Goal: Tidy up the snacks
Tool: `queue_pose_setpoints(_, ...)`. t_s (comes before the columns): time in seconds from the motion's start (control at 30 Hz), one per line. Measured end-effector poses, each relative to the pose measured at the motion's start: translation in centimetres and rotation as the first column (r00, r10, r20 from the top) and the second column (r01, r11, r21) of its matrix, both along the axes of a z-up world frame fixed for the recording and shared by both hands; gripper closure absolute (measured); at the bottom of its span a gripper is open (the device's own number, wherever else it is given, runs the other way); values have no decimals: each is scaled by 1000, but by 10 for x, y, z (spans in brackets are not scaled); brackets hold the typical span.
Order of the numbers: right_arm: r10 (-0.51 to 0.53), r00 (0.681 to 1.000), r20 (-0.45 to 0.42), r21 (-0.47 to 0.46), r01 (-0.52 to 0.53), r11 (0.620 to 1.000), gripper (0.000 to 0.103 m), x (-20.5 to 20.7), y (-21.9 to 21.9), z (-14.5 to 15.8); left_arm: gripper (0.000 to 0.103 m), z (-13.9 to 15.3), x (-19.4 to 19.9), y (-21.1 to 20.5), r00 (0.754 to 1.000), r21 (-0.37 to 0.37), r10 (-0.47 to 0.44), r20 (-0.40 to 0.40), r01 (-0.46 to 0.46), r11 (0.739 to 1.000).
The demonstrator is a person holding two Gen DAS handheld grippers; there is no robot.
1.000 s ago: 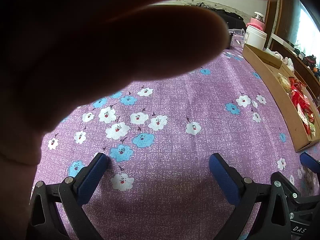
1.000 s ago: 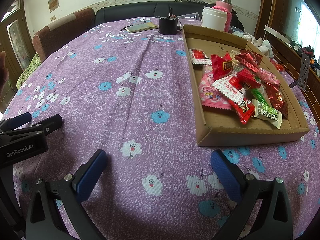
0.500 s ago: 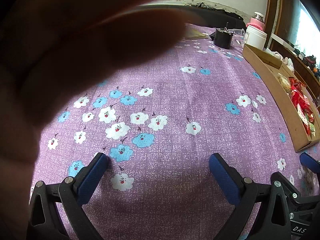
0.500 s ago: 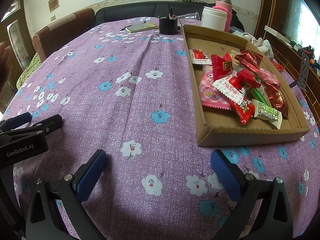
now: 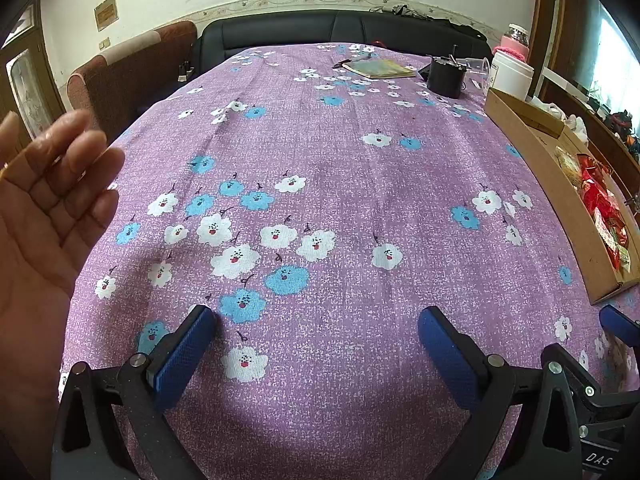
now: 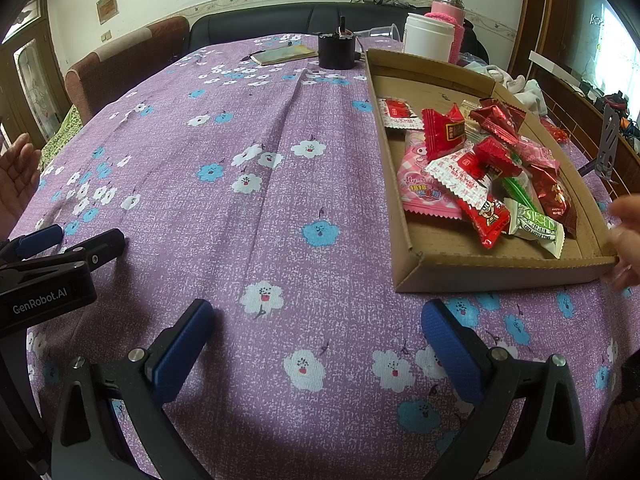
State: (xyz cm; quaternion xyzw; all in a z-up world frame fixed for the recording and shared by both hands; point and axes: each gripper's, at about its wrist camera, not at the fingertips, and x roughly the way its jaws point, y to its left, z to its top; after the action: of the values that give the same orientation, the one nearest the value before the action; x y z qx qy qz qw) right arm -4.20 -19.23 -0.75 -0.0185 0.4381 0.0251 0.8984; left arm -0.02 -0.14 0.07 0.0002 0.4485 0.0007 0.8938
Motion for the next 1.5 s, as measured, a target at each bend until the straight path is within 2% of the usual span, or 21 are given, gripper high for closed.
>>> queue_pose_setpoints(1.5, 0, 1000, 0, 0, 0, 1000, 0, -2, 2, 0, 0, 4, -5, 1, 1000, -1, 0, 1, 0, 1000)
